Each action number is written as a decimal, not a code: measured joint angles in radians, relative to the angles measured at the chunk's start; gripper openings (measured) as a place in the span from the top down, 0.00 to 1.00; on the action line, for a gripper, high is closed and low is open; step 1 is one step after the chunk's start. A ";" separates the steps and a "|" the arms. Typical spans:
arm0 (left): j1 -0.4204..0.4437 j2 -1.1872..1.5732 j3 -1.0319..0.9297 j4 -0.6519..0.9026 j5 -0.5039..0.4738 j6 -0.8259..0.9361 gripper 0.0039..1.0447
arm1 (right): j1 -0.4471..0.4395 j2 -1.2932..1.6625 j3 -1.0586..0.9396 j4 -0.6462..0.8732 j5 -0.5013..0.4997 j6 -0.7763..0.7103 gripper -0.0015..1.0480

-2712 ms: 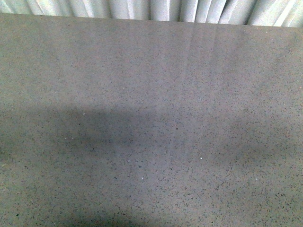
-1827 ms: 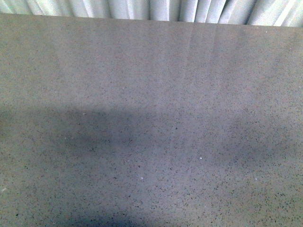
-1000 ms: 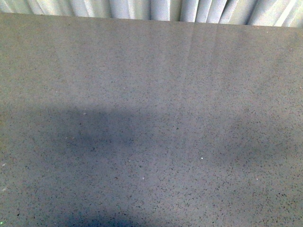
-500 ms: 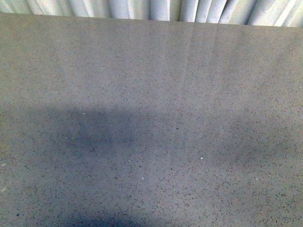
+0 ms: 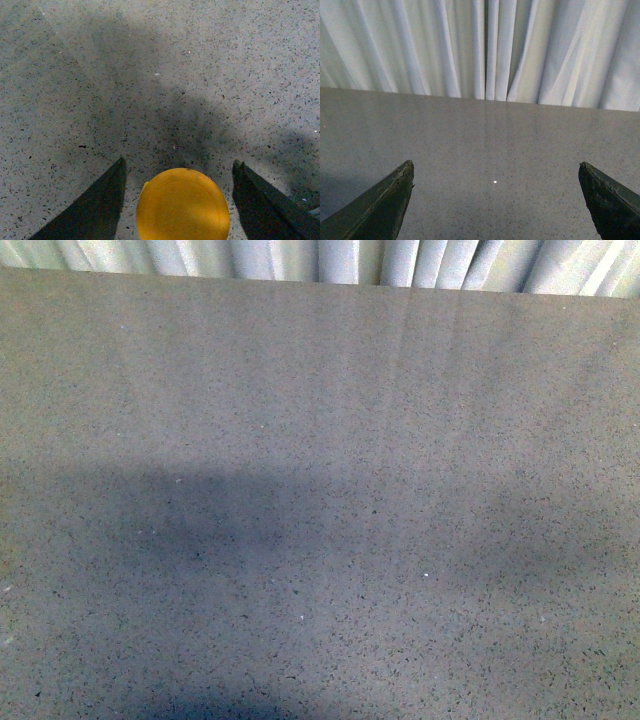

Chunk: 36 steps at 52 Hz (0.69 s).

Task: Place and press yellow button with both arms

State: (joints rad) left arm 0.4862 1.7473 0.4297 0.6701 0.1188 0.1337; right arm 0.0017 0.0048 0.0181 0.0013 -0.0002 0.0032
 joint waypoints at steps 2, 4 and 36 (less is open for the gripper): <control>0.000 0.002 0.000 0.001 0.000 0.000 0.47 | 0.000 0.000 0.000 0.000 0.000 0.000 0.09; -0.001 0.003 0.000 0.001 0.000 0.001 0.53 | 0.000 0.000 0.000 0.000 0.000 0.000 0.09; 0.003 -0.089 0.001 -0.062 0.008 0.021 0.67 | 0.000 0.000 0.000 0.000 0.000 0.000 0.09</control>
State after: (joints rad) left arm 0.4896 1.6581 0.4305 0.6083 0.1272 0.1551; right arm 0.0017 0.0048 0.0181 0.0013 -0.0002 0.0036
